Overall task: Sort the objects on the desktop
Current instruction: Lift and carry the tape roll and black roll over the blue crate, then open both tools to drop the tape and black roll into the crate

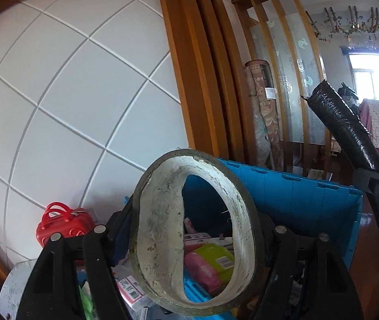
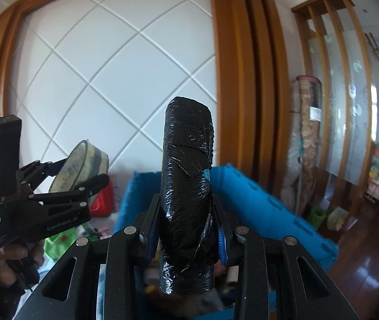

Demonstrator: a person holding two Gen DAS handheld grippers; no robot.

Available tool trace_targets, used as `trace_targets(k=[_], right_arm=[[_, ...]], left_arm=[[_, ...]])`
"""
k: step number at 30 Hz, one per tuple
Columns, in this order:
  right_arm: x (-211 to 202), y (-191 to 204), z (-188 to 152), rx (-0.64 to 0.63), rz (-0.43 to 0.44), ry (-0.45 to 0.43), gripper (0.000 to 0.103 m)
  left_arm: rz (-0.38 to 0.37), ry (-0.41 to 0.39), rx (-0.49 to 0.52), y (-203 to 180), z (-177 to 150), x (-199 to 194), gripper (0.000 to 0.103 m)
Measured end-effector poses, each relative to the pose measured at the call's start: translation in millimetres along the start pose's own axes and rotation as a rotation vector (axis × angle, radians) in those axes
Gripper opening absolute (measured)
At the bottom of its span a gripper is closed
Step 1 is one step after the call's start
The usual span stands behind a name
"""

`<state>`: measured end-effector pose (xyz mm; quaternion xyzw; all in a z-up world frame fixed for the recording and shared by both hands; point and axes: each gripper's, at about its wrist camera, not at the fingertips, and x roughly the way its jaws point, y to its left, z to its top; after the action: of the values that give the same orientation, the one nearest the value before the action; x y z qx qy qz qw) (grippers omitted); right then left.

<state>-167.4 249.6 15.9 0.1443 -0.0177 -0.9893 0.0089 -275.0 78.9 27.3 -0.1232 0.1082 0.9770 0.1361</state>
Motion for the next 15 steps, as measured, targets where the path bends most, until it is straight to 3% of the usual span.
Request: trace_targets(k=[7,15], right_arm=[[18,-40,-1,0.037,-0.018,0.046,0.033],[63,-79,1,0.082,-0.036,0.117,0.037]], left_arm=[[-0.012,0.033,0.032,-45,24,27,0.072],[0.012,0.066,0.057,-52,29,52,0.075]])
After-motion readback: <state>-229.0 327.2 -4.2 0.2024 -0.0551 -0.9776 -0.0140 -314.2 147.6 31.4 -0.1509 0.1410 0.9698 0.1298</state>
